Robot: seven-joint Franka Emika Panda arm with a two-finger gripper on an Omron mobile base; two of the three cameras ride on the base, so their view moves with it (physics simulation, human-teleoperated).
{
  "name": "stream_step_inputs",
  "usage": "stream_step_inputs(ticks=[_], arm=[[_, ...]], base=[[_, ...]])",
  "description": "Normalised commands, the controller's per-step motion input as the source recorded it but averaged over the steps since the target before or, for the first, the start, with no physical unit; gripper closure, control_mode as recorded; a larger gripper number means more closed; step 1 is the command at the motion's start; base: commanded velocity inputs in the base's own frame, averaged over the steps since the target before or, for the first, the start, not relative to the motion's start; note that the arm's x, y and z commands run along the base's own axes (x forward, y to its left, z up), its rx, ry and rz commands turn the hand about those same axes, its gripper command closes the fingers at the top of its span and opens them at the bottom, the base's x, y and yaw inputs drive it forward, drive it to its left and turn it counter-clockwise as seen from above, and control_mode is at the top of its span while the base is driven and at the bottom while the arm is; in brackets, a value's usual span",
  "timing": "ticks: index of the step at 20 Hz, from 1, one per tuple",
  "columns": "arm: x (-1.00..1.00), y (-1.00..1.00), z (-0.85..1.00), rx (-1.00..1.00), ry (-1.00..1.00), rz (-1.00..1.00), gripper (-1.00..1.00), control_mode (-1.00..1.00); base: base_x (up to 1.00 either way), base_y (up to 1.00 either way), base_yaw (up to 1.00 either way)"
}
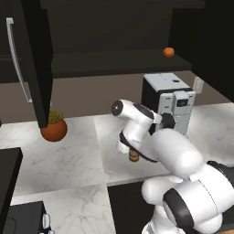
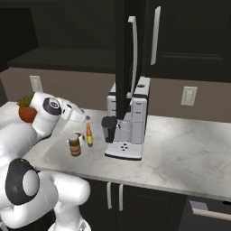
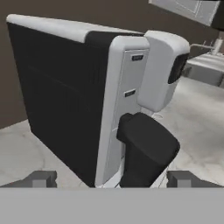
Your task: Pick the cinnamon and honey bottle from the cabinet and place them next to the mug.
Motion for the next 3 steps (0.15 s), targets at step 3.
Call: stream_step_inputs(ticks=[3], arm=[[-0.18, -0.05, 0.56, 0.07, 0.07, 0.30, -1.00, -1.00]], base=[[0.00, 0.00, 0.00]])
